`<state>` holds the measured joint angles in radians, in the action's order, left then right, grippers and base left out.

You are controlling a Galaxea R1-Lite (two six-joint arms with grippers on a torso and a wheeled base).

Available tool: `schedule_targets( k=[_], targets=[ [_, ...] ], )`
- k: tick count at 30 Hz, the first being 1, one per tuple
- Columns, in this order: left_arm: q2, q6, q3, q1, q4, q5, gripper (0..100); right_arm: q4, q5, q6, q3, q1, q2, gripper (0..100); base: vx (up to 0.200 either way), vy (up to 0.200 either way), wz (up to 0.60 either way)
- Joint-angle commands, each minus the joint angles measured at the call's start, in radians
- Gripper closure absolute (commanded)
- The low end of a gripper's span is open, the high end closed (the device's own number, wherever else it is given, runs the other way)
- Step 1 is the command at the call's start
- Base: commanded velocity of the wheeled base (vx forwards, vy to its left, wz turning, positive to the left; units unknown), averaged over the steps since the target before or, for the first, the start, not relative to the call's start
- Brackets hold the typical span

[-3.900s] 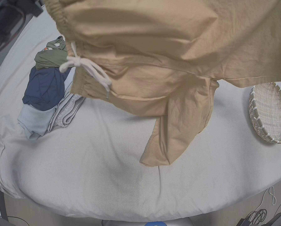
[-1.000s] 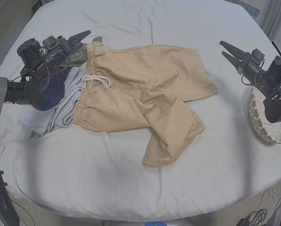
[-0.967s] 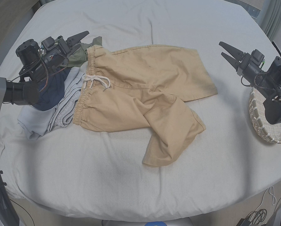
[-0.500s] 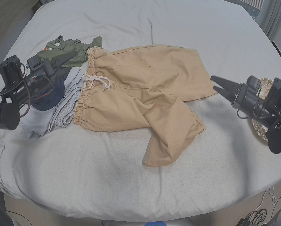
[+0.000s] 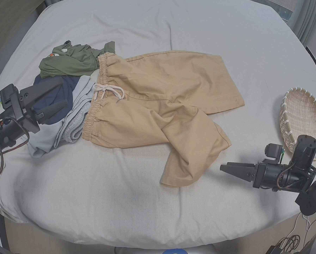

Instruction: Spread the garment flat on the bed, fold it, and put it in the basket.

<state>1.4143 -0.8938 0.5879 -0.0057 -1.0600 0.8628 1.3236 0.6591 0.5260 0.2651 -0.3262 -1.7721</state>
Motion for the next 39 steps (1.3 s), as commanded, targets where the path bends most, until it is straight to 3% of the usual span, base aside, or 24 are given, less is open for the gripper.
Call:
schedule_targets(
  k=[1,5,10,15,28,39],
  targets=[
    [-0.052,-0.007,-0.036,-0.003,-0.028,0.004,0,0.092,-0.001,-0.023,-0.007,0.039,-0.096,0,0.0,0.0,0.0],
    [-0.054,-0.007,-0.045,-0.003,-0.031,0.004,0,0.193,-0.001,-0.034,0.014,0.087,-0.174,0,0.0,0.0,0.0],
    [-0.064,-0.007,-0.045,-0.003,-0.031,0.004,0,0.21,0.0,-0.081,0.057,0.141,-0.236,0,0.0,0.0,0.0],
    [-0.067,-0.007,-0.045,-0.003,-0.031,0.004,0,0.213,0.002,-0.096,0.094,0.145,-0.254,0,0.0,0.0,0.0],
    [-0.069,-0.007,-0.065,-0.02,-0.032,0.004,0,0.213,0.046,-0.096,0.209,0.042,-0.27,0,0.0,0.0,0.0],
    [-0.084,-0.007,-0.089,-0.02,-0.032,0.004,0,0.212,0.06,-0.064,0.071,0.004,-0.115,0,0.0,0.0,0.0]
  ],
)
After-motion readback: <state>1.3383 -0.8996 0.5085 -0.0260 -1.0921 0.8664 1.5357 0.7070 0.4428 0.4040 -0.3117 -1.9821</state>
